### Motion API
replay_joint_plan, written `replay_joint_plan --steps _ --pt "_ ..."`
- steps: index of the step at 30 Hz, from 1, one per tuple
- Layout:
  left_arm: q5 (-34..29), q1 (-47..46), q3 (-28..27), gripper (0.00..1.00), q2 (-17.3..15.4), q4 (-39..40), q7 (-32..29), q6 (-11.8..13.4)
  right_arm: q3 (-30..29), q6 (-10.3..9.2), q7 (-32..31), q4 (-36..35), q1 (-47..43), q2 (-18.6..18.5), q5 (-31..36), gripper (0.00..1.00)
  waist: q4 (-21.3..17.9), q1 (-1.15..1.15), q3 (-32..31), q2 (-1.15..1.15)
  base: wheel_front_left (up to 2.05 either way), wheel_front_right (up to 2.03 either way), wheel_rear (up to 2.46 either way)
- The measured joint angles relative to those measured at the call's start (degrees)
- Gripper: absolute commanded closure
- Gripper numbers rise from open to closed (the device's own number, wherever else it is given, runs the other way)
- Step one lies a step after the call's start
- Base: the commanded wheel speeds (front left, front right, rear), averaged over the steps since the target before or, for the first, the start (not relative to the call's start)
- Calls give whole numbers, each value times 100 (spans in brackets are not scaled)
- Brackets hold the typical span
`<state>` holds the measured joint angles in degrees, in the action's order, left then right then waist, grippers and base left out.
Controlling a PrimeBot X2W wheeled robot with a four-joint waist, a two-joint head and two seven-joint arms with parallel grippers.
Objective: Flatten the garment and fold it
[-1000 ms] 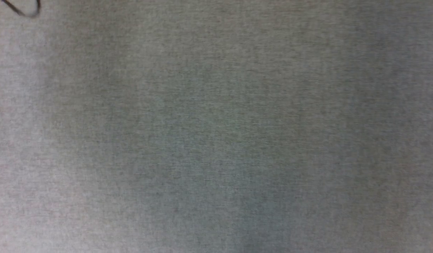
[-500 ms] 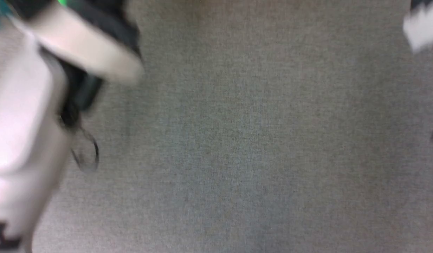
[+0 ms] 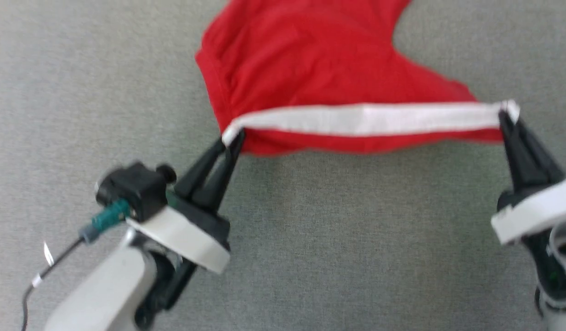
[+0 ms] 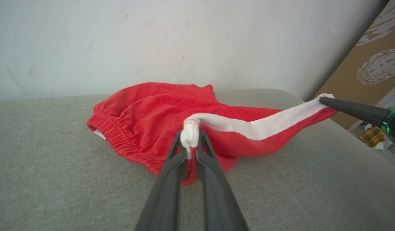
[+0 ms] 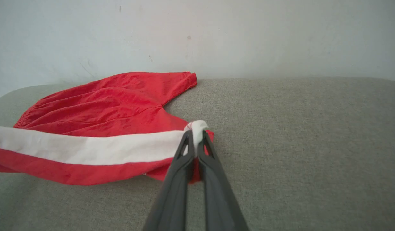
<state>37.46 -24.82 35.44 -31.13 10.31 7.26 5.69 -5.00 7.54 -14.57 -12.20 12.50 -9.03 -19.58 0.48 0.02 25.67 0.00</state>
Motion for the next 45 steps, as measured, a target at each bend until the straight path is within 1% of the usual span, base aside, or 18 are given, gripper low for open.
replay_joint_plan --steps 2,5,9,12,17,23,26,31,35,37,39,41,45 --pt "137 270 30 100 15 19 7 52 -53 0 -3 -40 -287 97 -15 100 17 0 -136 0 0 0 0" --pt "314 628 129 100 4 11 -30 58 -85 0 -54 -118 -665 187 -67 100 39 0 -330 0 0 0 0" --pt "598 1040 222 100 -11 54 -167 60 -177 0 -216 -410 -1132 312 -64 100 65 -1 -566 0 0 0 0" --pt "768 1328 277 100 -42 190 -263 108 -241 0 -382 -661 -1467 410 -64 100 82 -1 -729 0 0 0 0" --pt "976 1866 356 100 -134 457 -330 281 -363 0 -666 -1067 -1969 535 -68 100 105 -1 -988 0 0 0 0" --pt "1180 2482 386 100 -216 771 -337 506 -432 0 -907 -1411 -2586 582 -164 100 152 -1 -1313 0 0 0 0" --pt "1245 2749 393 100 -310 907 -328 604 -487 0 -955 -1490 -2754 590 -250 100 166 -1 -1487 0 0 0 0" --pt "1301 2863 390 100 -357 1039 -326 623 -465 0 -965 -1547 -2827 591 -301 100 191 -1 -1715 0 0 0 0" --pt "1289 2826 367 100 -344 1116 -311 623 -337 0 -1126 -1640 -2673 588 -97 100 230 -1 -1783 0 0 0 0" --pt "1270 2730 372 100 -313 1127 -315 622 -259 0 -1222 -1674 -2415 492 19 100 257 -1 -1752 0 0 0 0" --pt "1167 2543 363 100 -269 1113 -315 623 -223 0 -1308 -1686 -2061 294 96 100 289 -2 -1688 0 0 0 0" --pt "1057 2303 365 100 -198 1083 -325 626 -181 0 -1423 -1709 -1657 22 181 100 334 -2 -1595 0 0 0 0" --pt "857 1829 382 100 35 976 -334 655 -5 -1 -1749 -1669 -733 -642 416 100 454 -3 -1352 0 0 0 0"
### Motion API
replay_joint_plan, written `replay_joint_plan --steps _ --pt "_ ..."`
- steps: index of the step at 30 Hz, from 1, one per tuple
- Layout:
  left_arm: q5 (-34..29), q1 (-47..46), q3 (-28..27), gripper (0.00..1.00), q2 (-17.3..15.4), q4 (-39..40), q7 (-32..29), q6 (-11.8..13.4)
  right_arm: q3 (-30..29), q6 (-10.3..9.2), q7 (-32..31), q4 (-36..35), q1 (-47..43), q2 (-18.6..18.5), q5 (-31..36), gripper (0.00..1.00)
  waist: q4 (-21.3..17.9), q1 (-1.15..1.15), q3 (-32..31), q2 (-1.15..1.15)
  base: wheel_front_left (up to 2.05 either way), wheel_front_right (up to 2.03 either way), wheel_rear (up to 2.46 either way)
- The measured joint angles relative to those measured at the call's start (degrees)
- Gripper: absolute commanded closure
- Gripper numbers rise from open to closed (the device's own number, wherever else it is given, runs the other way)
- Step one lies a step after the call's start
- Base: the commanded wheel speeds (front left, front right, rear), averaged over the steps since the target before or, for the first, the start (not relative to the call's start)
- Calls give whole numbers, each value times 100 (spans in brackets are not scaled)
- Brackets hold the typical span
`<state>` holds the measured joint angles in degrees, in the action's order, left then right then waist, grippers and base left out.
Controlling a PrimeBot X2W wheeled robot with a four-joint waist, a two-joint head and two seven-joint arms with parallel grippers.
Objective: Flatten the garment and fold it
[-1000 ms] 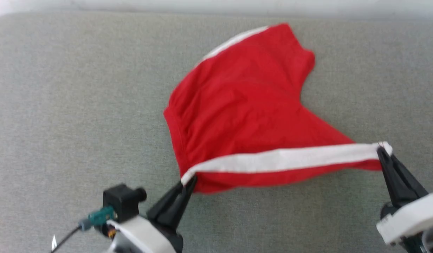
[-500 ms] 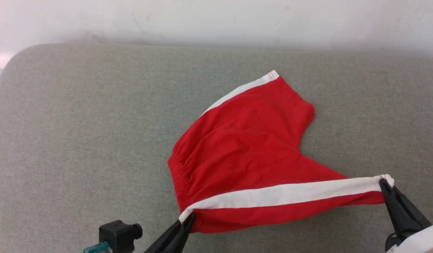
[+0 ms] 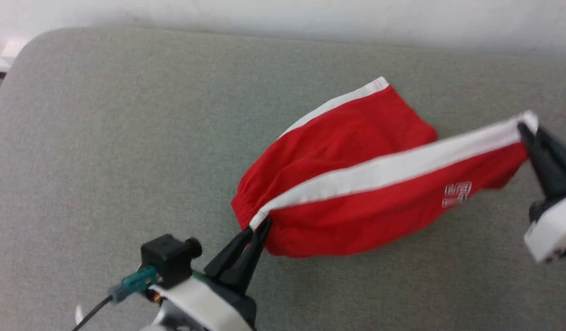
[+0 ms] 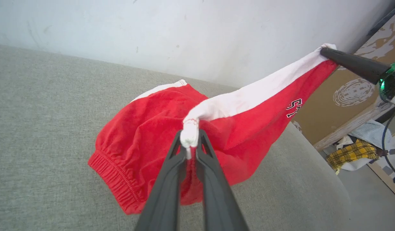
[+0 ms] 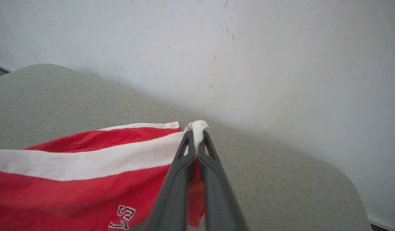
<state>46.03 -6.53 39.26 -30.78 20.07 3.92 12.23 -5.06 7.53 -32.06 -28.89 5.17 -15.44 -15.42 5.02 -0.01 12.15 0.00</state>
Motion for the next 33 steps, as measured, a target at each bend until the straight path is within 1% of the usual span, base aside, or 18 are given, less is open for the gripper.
replay_joint_plan --steps 3,7,11,14,20,24,33 --pt "-66 -347 57 100 208 -131 -63 -11 220 1 -215 178 744 -450 57 100 112 0 209 0 0 0 0" --pt "-79 -781 164 100 514 -399 -123 -135 557 2 -459 577 1680 -999 42 100 281 -1 520 0 0 0 0" --pt "-86 -1218 208 100 776 -704 -135 -314 973 2 -654 1073 2494 -1389 32 100 466 -1 846 0 0 0 0" --pt "-83 -1532 203 100 972 -964 -129 -416 1259 2 -738 1526 2981 -1589 41 100 605 -1 1085 0 0 0 0" --pt "-92 -1954 193 100 1277 -1440 -37 -509 1616 2 -636 2364 3671 -1789 65 100 884 -1 1503 0 0 0 0" --pt "-86 -2095 179 100 1422 -1669 -3 -512 1785 2 -445 2809 3936 -1813 105 100 1055 0 1738 0 0 0 0" --pt "-47 -2171 132 100 1645 -1991 148 -505 2167 2 49 3445 4185 -1795 127 100 1363 0 2071 0 0 0 0"
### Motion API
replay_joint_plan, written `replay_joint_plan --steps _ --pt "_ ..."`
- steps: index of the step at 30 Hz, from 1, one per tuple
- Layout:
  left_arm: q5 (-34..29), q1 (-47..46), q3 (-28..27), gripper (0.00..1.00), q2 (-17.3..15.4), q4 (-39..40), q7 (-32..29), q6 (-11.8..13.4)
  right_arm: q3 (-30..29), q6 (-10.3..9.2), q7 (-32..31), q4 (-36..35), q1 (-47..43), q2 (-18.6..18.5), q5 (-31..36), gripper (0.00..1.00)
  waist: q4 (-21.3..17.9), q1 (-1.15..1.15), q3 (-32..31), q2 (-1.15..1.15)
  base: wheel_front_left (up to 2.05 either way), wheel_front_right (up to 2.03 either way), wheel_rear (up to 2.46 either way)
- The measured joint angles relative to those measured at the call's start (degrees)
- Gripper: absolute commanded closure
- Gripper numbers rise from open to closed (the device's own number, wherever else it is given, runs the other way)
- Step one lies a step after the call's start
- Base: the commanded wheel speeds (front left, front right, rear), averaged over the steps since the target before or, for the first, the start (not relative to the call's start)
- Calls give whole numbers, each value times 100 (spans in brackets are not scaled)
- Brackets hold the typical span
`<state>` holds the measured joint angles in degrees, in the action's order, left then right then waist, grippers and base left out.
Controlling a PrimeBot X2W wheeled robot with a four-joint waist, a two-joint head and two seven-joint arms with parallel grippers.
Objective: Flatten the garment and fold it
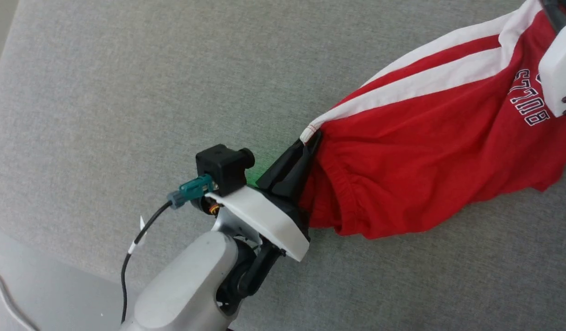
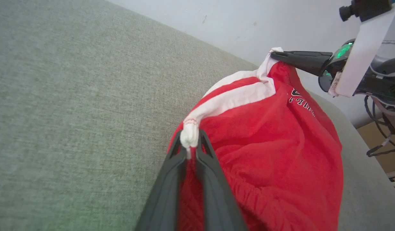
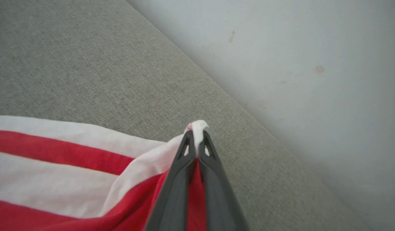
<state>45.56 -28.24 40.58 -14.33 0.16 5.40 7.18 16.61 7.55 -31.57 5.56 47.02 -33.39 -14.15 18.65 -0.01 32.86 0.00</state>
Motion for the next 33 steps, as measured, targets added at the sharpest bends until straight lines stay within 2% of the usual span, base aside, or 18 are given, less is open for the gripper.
replay_joint_plan --steps 3,4,5,6,7,8,9,16,22,27,33 --pt "35 -30 7 100 46 -122 -38 48 111 0 85 202 0 0 -4 100 69 0 47 0 0 0 0" --pt "55 -30 19 100 71 -154 -57 51 144 0 102 264 0 0 -21 85 86 0 57 0 0 0 0" --pt "68 -31 25 100 97 -177 -81 52 178 0 112 307 -1 1 -37 58 97 0 63 0 0 0 0" --pt "85 -33 27 100 127 -202 -86 53 212 0 143 347 1 2 -47 21 100 0 66 0 0 0 0" --pt "104 -34 30 87 156 -224 -90 53 243 0 151 400 1 1 -52 0 100 0 63 0 0 0 0" --pt "130 -35 32 60 175 -254 -93 58 259 0 143 463 1 0 -69 0 96 0 54 0 0 0 0" --pt "136 -36 36 2 182 -278 -93 62 271 0 124 519 1 -3 -103 0 89 0 40 0 0 0 0" --pt "187 -35 -4 0 202 -374 -52 100 274 0 111 694 -6 24 -275 0 0 1 -179 0 0 0 0" --pt "187 31 -147 0 80 -277 96 204 -250 -1 375 622 -277 268 -389 0 -95 1 -539 -1 0 0 0" --pt "122 380 -264 0 -135 40 283 489 -1000 -1 800 43 -993 639 -338 0 -164 1 -908 -1 0 0 0" --pt "-191 875 -272 0 -405 425 374 1034 -1808 -1 980 -1085 -2286 1407 -127 0 -251 2 -1320 -1 0 0 0"
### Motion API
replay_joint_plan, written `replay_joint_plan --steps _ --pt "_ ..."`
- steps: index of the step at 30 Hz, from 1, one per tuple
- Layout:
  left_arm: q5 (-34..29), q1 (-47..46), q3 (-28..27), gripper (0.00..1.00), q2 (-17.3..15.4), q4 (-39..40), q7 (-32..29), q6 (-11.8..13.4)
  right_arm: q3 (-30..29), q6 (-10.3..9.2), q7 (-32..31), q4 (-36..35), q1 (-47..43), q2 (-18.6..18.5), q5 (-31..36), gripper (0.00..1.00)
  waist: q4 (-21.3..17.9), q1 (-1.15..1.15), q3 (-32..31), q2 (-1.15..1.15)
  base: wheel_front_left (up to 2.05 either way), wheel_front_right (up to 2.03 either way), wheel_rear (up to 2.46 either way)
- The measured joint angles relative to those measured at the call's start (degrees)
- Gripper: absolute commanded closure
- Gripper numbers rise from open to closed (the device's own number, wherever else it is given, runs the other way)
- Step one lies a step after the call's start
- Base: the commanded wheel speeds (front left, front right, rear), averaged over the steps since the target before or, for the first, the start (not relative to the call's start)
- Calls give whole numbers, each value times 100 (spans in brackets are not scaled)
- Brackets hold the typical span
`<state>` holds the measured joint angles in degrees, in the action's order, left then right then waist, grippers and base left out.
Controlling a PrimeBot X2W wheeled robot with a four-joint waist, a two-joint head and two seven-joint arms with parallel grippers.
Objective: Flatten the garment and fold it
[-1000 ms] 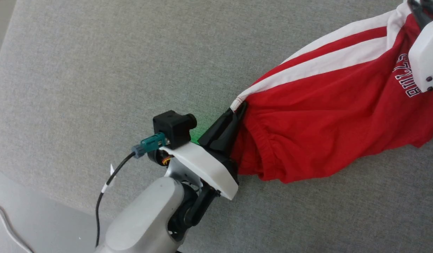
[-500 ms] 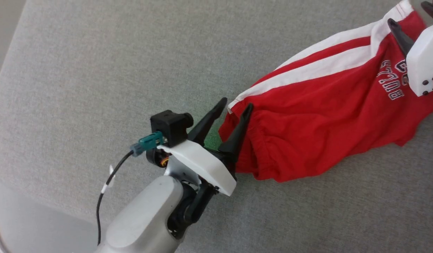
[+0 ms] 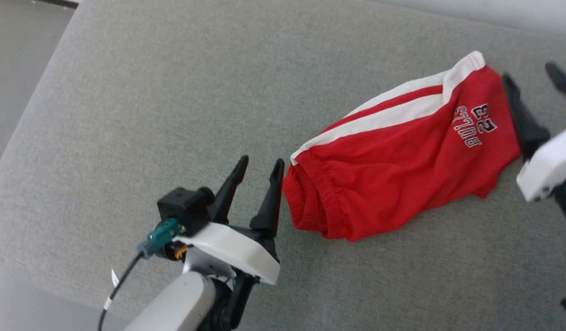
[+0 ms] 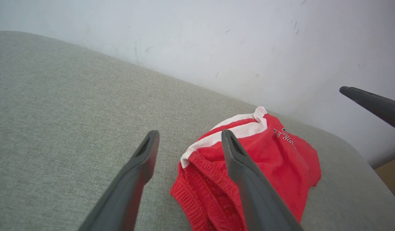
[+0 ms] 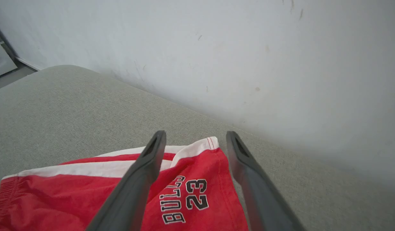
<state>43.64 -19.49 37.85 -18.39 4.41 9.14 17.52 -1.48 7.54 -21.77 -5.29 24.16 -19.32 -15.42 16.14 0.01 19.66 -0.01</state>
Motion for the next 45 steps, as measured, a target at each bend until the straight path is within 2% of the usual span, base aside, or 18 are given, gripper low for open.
replay_joint_plan --steps 3,7,14,17,19,25,35,45 --pt "-49 146 76 0 20 140 -64 201 -240 0 -101 -504 -603 288 140 0 -48 0 -162 0 0 0 0" --pt "-85 142 149 0 100 127 -300 391 -415 0 -192 -979 -1010 474 304 0 -127 0 -278 0 0 0 0" --pt "-64 -240 233 0 321 -635 -1173 1006 -347 0 -291 -1302 -1133 548 397 0 -284 -1 -270 0 0 0 0" --pt "19 -314 221 0 381 -903 -1396 1134 -266 0 -301 -1374 -1133 554 431 0 -343 -1 -218 0 0 0 0" --pt "199 -313 158 0 465 -945 -1443 1123 -208 0 -342 -1406 -1133 556 430 0 -378 -1 -175 0 0 0 0" --pt "716 -226 -31 0 725 -876 -1445 861 -204 0 -385 -1452 -1148 532 430 0 -414 -1 -52 0 0 0 0" --pt "1074 -175 -141 0 746 -989 -1704 722 -73 0 -447 -1501 -1124 468 424 0 -393 -2 162 0 0 0 0" --pt "1074 -327 -110 0 782 -906 -1726 615 3 0 -448 -1464 -1014 400 376 0 -410 -2 340 0 0 0 0"
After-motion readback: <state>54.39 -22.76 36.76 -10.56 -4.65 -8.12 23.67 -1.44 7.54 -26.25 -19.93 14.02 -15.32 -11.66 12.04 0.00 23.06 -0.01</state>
